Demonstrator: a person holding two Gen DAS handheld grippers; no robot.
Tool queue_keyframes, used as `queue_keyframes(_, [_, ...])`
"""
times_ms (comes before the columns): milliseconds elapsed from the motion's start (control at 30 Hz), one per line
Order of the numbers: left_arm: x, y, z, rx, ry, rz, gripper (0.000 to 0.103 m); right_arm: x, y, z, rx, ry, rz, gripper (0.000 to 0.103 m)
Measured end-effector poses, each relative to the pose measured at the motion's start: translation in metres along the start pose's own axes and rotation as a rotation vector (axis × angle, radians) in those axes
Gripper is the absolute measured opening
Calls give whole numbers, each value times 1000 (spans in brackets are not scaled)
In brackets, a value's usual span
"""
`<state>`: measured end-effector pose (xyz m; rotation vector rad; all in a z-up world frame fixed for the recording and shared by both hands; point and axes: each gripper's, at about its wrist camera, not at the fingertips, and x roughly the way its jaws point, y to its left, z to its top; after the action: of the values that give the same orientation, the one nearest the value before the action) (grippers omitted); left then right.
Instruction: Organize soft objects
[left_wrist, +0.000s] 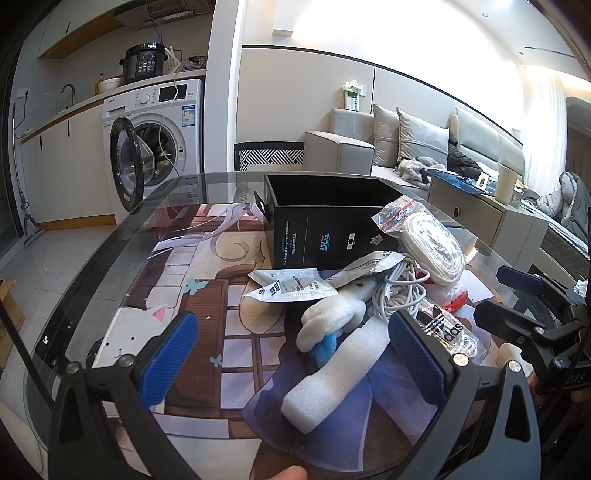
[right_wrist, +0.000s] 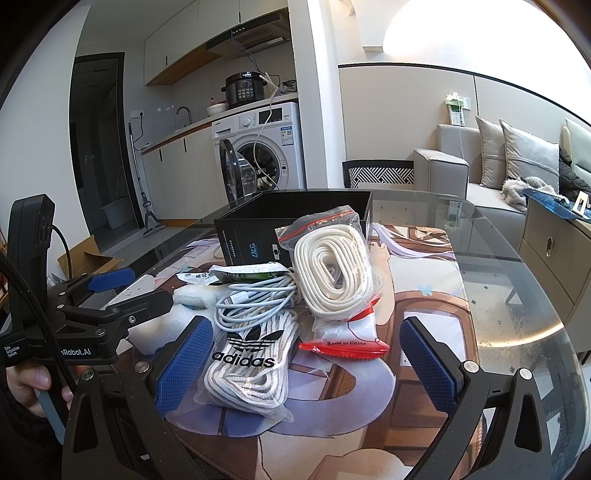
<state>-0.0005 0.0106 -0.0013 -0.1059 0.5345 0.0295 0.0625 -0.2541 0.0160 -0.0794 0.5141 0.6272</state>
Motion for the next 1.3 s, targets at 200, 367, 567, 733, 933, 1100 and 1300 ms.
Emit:
queue_keyframes(200, [0,0,0,0,1,-2,103,2,0,-2,0,0,0,103])
queue_keyframes(367, [-2,0,2,1,-3,-4,103,4,1,-2,-1,-6,-5,103])
queue_keyframes(567, [-3,-2,5,9,-15,-9,103,3,4,6,-2,4,-6,103])
queue_keyframes(733, [0,0,7,8,-9,-15,103,2,0,15,-7,6,7,103])
queue_keyframes(933, [1,-1,10,12,-10,-27,103,14,-2,25,-23,64,15,103])
queue_keyframes(1100, [6,-3,12,38,12,-29,103,24,-1,30,-43,88,9,103])
queue_keyframes(1300, [10,-1,14,46,25,-39,103,35,-3,37,-51,120,34,103])
